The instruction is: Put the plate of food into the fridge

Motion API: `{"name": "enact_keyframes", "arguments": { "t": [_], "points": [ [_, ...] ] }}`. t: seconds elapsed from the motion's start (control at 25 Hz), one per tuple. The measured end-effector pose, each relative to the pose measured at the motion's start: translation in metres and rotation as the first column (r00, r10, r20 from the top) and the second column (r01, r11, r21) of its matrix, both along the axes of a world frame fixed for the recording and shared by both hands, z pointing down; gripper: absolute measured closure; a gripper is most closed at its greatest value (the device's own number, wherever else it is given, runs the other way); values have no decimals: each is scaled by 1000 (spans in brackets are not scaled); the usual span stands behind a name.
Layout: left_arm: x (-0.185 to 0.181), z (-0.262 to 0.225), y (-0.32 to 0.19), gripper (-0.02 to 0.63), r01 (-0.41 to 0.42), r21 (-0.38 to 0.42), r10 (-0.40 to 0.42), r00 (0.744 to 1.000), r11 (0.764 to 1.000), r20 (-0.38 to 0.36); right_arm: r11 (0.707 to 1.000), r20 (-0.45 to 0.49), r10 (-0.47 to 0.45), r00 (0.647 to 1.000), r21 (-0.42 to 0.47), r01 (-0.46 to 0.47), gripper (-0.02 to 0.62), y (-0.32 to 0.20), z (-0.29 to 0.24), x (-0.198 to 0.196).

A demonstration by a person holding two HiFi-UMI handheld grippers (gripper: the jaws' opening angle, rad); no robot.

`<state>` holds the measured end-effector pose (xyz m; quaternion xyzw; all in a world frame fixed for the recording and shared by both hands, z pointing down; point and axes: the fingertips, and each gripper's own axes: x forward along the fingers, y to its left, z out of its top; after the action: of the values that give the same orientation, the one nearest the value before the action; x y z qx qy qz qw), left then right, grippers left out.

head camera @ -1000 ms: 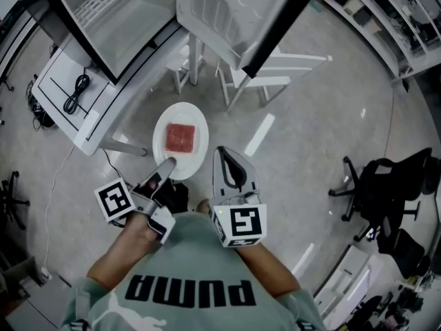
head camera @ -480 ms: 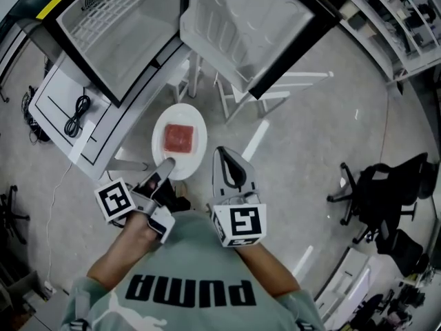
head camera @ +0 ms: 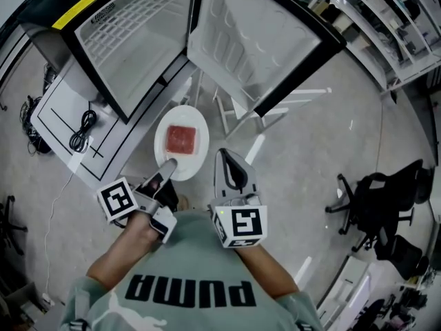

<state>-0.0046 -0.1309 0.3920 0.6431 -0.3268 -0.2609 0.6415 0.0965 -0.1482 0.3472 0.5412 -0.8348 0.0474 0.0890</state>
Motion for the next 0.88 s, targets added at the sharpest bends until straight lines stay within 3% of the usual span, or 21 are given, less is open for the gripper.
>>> {"name": "enact_keyframes", "arguments": {
  "t": [0.36,0.88],
  "points": [
    [-23,1,-12,568,37,4,-37,999,999,-2,999,-5,-46,999,6,46,591,-18,-2,-28],
    [-41,-3,-45,568,145,15,-145,989,989,1,982,17,-186,982,22,186,591,-68,-3,-64]
  ]
}}
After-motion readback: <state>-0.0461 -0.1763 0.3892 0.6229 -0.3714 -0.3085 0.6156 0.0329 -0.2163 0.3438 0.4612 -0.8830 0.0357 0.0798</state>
